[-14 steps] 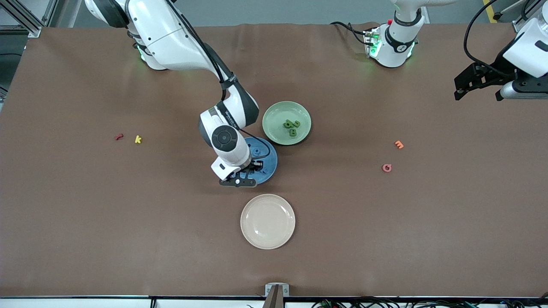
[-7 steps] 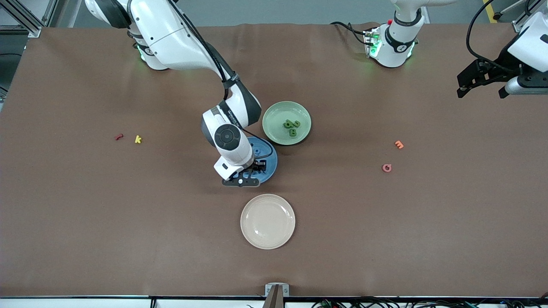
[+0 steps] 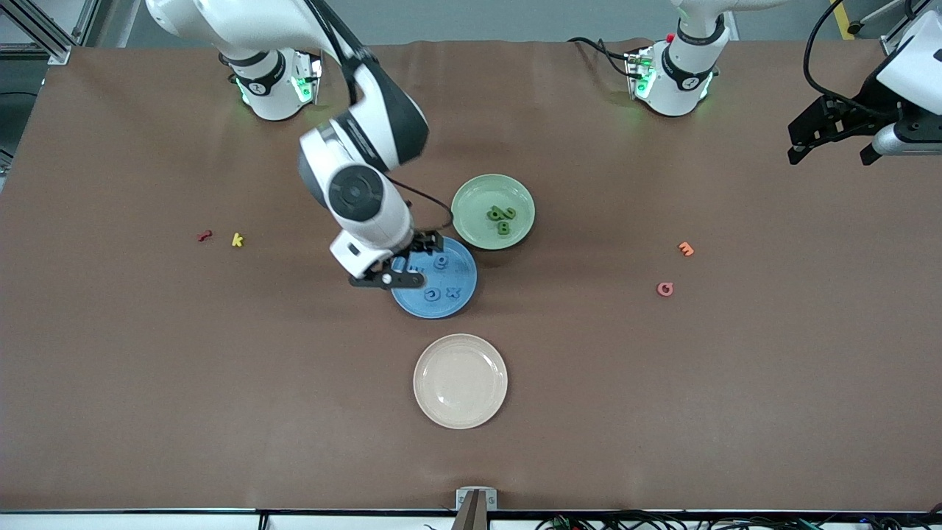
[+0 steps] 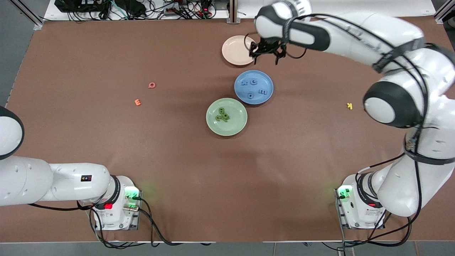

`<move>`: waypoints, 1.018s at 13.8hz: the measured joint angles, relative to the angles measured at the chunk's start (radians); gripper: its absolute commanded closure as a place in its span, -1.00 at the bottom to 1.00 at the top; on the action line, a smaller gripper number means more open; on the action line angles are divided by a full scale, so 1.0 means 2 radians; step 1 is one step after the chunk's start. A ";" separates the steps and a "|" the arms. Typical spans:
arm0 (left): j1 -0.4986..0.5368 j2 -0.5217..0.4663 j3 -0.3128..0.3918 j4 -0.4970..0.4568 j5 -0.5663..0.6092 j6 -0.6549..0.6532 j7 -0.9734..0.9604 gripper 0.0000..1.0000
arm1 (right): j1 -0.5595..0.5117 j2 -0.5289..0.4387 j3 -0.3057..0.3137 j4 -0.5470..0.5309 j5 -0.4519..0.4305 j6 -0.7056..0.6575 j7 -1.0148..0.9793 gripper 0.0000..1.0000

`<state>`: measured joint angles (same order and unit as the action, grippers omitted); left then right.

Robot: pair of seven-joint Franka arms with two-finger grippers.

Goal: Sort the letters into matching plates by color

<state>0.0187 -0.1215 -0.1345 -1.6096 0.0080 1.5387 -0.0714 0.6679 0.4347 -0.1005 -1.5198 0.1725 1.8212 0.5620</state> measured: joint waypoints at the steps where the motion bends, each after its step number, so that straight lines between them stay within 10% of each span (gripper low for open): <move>1: 0.000 0.000 0.000 0.000 0.000 0.000 0.000 -1.00 | -0.008 -0.030 -0.001 -0.012 0.000 -0.014 0.000 -0.99; 8: 0.000 0.000 0.000 -0.001 0.000 0.000 0.000 -1.00 | -0.152 -0.208 -0.006 -0.085 -0.003 -0.126 -0.122 -0.99; 14: 0.001 0.000 0.001 -0.002 0.000 0.000 0.000 -1.00 | -0.279 -0.250 -0.007 -0.080 -0.047 -0.141 -0.212 -0.99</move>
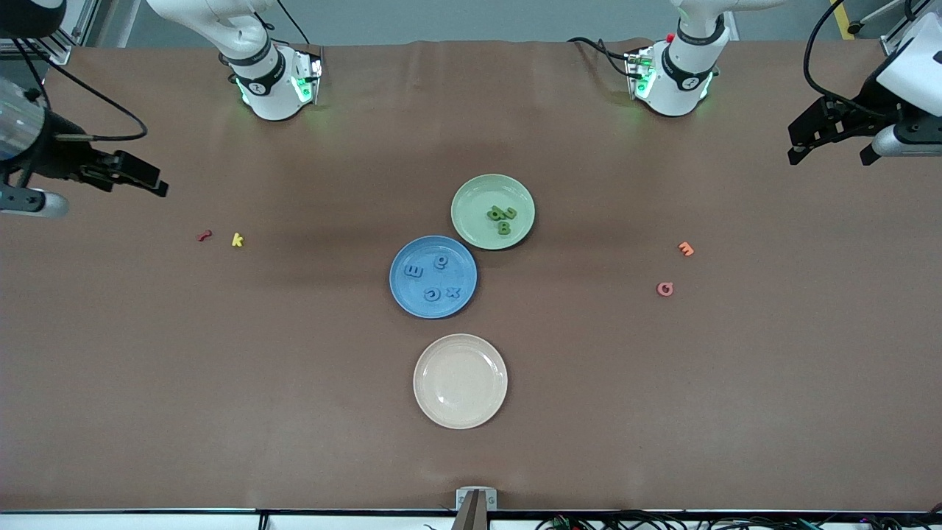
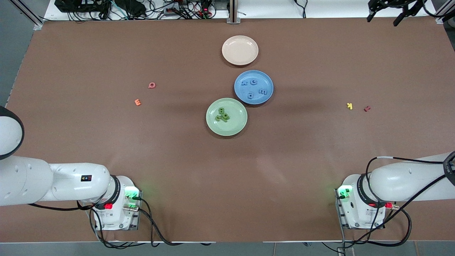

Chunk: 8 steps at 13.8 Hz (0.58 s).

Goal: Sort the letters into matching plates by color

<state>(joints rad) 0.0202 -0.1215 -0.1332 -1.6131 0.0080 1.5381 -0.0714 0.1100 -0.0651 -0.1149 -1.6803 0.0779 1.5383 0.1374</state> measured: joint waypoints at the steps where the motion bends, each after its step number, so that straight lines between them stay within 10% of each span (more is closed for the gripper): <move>1: 0.000 0.000 0.000 0.000 0.000 0.000 0.000 -1.00 | -0.007 -0.001 0.001 0.008 -0.003 0.000 -0.008 -0.99; 8: 0.000 -0.001 0.000 0.002 0.000 -0.004 0.000 -1.00 | -0.036 -0.001 0.001 0.049 -0.007 0.001 -0.044 -0.99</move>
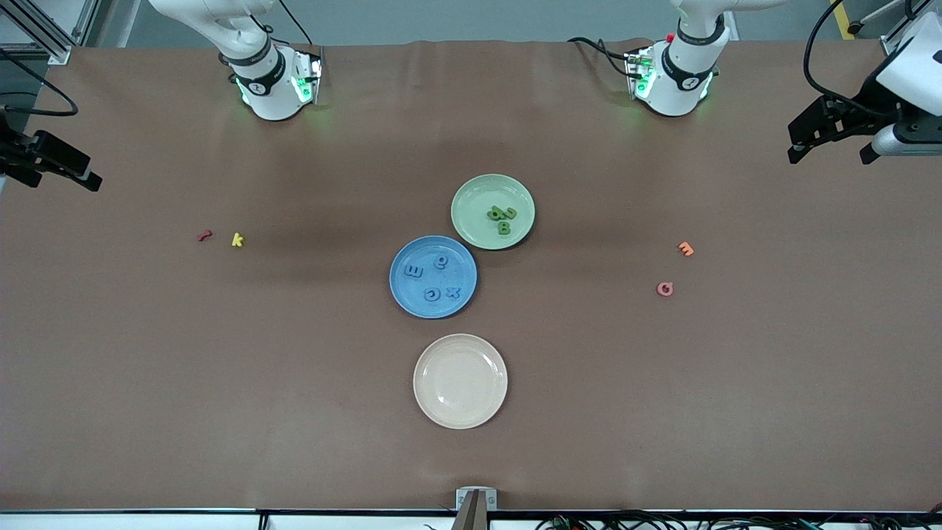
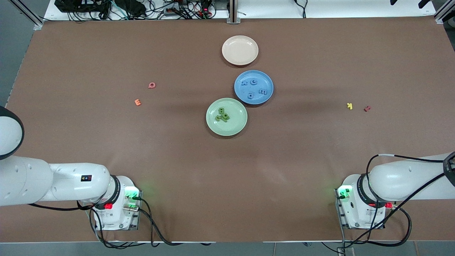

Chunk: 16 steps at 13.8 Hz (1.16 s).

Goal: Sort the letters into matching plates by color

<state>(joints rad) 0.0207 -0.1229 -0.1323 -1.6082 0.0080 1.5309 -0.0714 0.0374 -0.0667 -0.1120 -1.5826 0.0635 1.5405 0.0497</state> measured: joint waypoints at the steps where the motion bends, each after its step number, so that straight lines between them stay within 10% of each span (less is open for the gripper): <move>1: 0.000 0.000 0.000 0.001 0.000 -0.002 0.000 -1.00 | 0.000 0.000 0.000 0.003 -0.003 0.001 0.000 -0.99; 16: 0.015 -0.001 0.002 0.008 0.000 -0.009 0.000 -1.00 | 0.000 0.004 0.003 0.010 -0.006 0.001 0.000 -0.99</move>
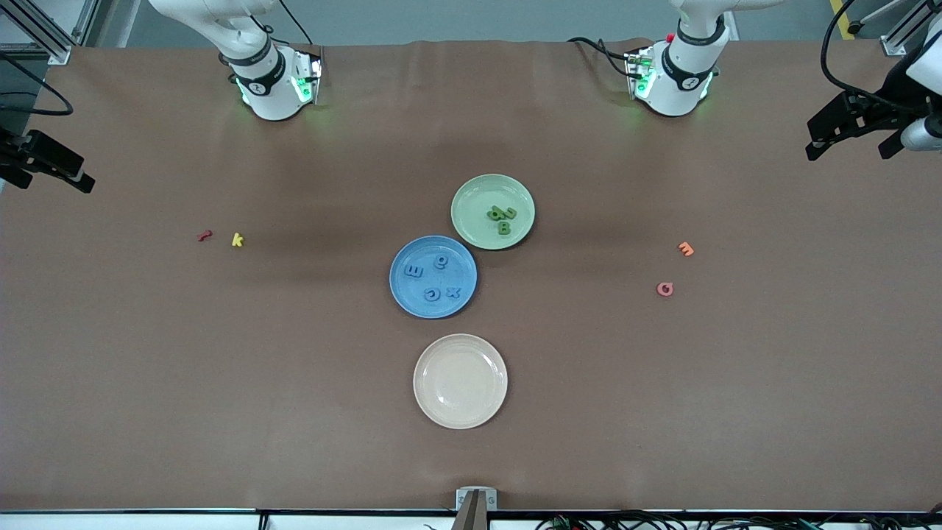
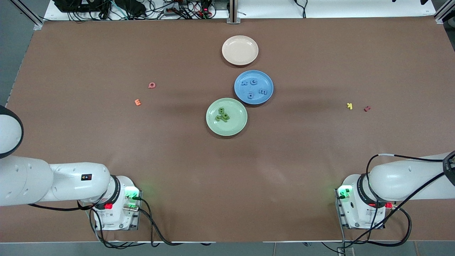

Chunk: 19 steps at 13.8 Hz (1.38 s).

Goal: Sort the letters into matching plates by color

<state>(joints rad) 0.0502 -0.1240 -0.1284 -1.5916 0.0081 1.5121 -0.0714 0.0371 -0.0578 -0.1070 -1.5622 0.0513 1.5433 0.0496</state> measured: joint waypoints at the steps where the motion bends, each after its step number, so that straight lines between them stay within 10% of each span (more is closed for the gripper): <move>1: 0.000 0.000 0.000 0.000 0.000 0.000 0.000 -1.00 | 0.000 0.000 0.000 0.000 0.000 0.000 0.000 -0.99; 19: 0.000 0.000 0.000 0.005 0.000 -0.012 0.000 -1.00 | 0.000 0.000 0.000 0.004 0.000 0.000 0.000 -0.99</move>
<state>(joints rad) 0.0509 -0.1241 -0.1284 -1.5810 0.0081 1.4884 -0.0714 0.0366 -0.0577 -0.1070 -1.5535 0.0508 1.5438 0.0496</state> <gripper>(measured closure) 0.000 0.000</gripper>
